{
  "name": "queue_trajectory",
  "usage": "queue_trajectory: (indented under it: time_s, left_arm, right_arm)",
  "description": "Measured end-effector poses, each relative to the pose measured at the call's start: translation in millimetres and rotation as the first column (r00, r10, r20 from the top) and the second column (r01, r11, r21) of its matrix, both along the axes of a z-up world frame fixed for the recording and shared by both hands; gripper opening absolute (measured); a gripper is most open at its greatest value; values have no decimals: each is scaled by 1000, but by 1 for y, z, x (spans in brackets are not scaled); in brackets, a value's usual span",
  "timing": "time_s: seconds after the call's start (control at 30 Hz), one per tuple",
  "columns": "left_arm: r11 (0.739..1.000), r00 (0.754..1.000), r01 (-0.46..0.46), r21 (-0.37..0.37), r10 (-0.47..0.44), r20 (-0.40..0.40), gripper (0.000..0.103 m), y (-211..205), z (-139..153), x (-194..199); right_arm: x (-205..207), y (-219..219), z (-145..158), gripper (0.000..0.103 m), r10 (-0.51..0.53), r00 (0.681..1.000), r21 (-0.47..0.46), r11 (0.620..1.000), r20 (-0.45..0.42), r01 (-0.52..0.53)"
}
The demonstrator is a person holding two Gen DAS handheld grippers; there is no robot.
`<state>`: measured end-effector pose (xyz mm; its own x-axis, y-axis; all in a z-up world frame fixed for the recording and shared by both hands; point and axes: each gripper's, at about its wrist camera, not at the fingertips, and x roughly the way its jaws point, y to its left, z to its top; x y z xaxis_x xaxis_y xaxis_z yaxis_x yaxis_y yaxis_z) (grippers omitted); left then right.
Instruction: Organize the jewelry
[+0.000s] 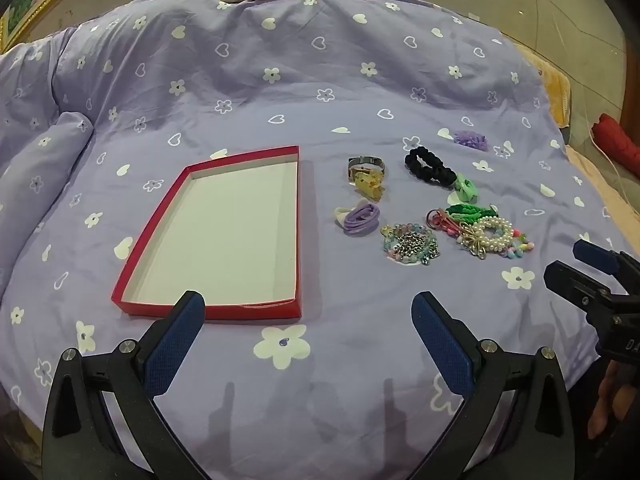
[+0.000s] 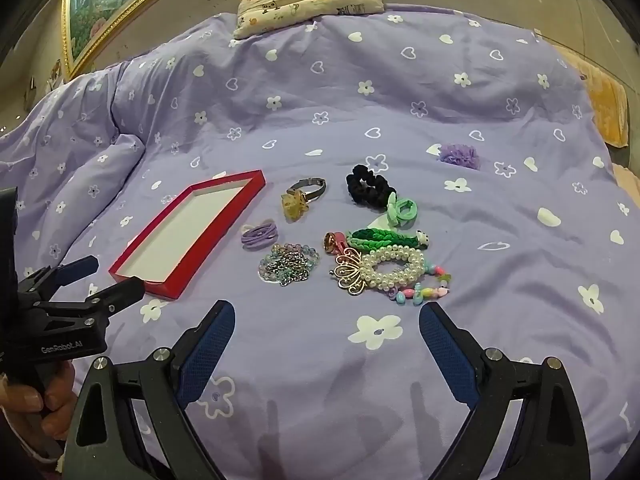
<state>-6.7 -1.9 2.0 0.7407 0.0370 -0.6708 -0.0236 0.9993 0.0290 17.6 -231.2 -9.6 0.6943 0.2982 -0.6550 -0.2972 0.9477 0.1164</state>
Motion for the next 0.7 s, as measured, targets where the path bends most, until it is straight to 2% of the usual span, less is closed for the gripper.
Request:
queue_trajectory:
  time_s: [0.7]
  left_arm:
    - [1000, 1000, -5, -3, 5, -9, 103, -3, -3, 2]
  right_arm:
    - [-4, 5, 6, 95, 25, 1000, 14, 1000, 9, -25]
